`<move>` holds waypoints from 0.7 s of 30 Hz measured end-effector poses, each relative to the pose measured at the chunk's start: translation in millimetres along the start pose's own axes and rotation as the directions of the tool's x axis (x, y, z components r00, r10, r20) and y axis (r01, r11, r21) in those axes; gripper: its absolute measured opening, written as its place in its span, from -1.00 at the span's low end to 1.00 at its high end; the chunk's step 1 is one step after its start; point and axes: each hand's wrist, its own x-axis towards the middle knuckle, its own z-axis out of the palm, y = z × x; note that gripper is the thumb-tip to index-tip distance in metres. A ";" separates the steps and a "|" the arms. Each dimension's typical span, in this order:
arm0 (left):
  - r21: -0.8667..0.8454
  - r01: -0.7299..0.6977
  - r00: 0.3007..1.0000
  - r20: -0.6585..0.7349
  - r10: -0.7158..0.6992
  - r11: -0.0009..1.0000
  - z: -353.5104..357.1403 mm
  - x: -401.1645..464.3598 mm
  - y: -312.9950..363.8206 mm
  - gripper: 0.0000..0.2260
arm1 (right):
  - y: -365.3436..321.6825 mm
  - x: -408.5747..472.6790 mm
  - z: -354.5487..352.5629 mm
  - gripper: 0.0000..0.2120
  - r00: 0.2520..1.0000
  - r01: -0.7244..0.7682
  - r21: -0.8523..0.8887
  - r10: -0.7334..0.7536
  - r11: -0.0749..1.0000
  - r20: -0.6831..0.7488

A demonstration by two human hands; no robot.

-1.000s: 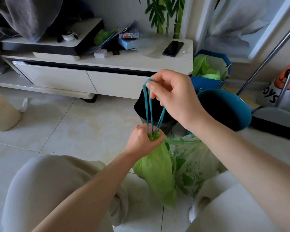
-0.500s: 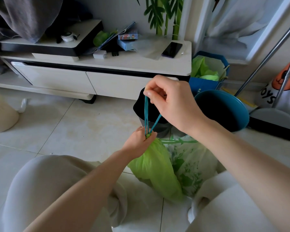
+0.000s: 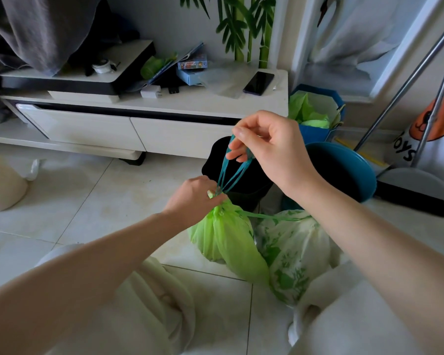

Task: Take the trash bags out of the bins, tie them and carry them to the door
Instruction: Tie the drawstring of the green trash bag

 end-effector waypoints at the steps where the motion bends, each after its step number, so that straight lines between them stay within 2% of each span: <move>1: -0.049 -0.002 0.999 -0.036 0.000 0.999 0.8 0.1 1.2 -0.79 | 0.9 0.4 -0.4 -0.90 1.000 0.000 -0.006 0.000 1.000 -0.006; 4: -0.148 0.011 1.000 -0.021 -0.014 0.989 2.8 2.7 6.0 -0.77 | 5.4 1.9 -4.2 -0.89 0.999 0.019 -0.030 -0.020 0.999 -0.035; 8: -0.237 0.167 0.972 0.203 -0.119 0.957 2.3 13.2 -5.3 -0.83 | 18.8 6.8 -13.2 -0.89 0.998 0.017 -0.132 -0.025 0.991 -0.062; 10: -0.265 0.229 0.951 0.264 -0.158 0.937 0.9 16.7 -11.6 -0.86 | 27.7 9.2 -17.3 -0.89 0.997 -0.028 -0.150 0.017 0.988 -0.070; 13: -0.340 0.265 0.948 0.264 -0.178 0.903 -0.1 16.4 -10.5 -0.83 | 36.0 13.2 -23.8 -0.88 0.986 -0.132 -0.103 0.119 0.986 -0.121; 15: -0.422 0.333 0.934 0.272 -0.232 0.843 0.0 16.8 -8.8 -0.82 | 39.3 15.8 -28.7 -0.87 0.972 -0.196 -0.105 0.178 0.975 -0.155; 21: -0.548 0.472 0.881 0.319 -0.349 0.690 3.2 20.3 -18.6 -0.84 | 51.4 20.3 -40.1 -0.86 0.960 -0.237 -0.192 0.200 0.952 -0.197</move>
